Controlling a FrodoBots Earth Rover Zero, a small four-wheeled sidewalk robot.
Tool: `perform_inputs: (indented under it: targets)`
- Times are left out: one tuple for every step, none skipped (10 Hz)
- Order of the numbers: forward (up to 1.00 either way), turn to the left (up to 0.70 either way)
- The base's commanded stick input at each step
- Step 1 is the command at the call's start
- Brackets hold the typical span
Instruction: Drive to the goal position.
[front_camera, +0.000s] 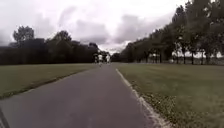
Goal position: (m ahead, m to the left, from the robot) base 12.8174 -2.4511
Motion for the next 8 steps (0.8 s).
perform_inputs:
  targets:
    - [0.7,0.0]
    - [0.7,0.0]
    - [0.7,0.0]
    - [0.7,0.0]
    - [0.7,0.0]
    - [0.7,0.0]
    - [0.7,0.0]
    - [0.7,0.0]
